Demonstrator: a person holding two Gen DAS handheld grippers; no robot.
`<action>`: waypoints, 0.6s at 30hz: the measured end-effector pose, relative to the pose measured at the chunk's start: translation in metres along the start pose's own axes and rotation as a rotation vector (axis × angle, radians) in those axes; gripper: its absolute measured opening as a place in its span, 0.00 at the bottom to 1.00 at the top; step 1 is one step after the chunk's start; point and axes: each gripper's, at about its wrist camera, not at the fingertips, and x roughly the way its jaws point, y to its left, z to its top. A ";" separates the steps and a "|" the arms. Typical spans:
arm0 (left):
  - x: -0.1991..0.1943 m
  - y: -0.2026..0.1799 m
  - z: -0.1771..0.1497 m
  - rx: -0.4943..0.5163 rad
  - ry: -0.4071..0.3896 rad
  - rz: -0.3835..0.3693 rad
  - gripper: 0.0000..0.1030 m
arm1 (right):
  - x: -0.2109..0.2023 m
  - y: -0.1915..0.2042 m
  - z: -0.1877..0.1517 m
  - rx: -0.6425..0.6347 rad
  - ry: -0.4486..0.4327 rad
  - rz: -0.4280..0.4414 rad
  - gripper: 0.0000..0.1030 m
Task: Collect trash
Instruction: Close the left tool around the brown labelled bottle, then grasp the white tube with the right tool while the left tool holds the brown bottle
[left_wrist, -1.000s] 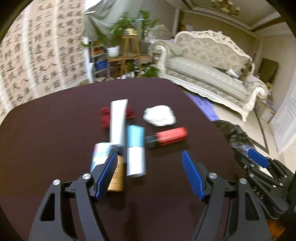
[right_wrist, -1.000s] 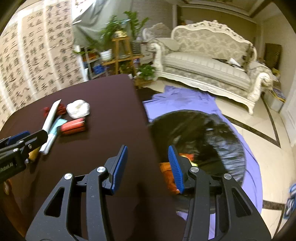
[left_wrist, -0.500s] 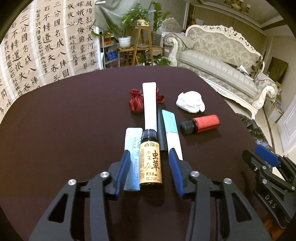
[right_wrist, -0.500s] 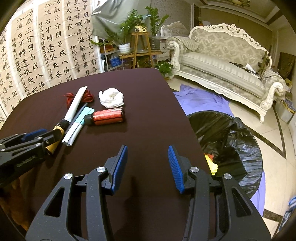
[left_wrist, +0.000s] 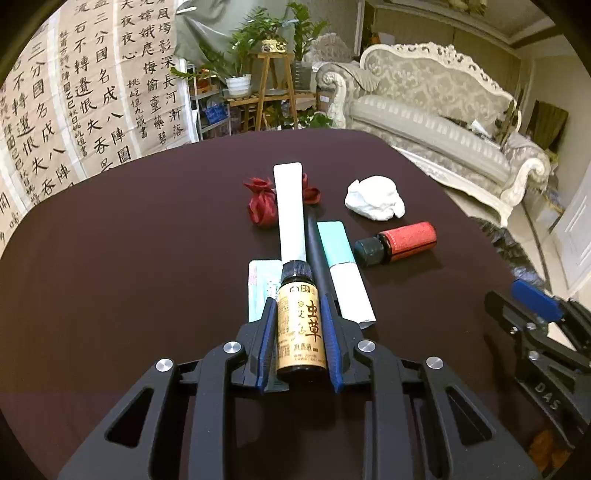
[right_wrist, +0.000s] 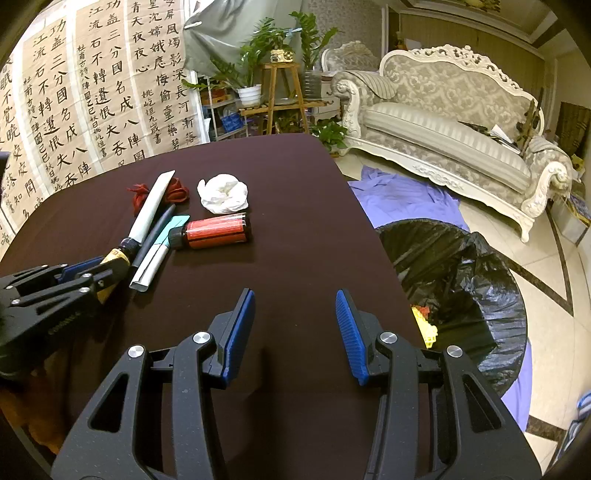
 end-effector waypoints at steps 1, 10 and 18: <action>-0.002 0.000 0.000 -0.003 -0.004 -0.004 0.25 | 0.000 0.001 0.000 -0.001 0.000 0.000 0.43; -0.017 0.020 -0.002 -0.034 -0.027 0.007 0.24 | 0.001 0.009 0.001 -0.018 0.004 0.015 0.43; -0.016 0.034 -0.006 -0.076 -0.016 -0.010 0.24 | 0.003 0.022 0.003 -0.044 0.010 0.026 0.43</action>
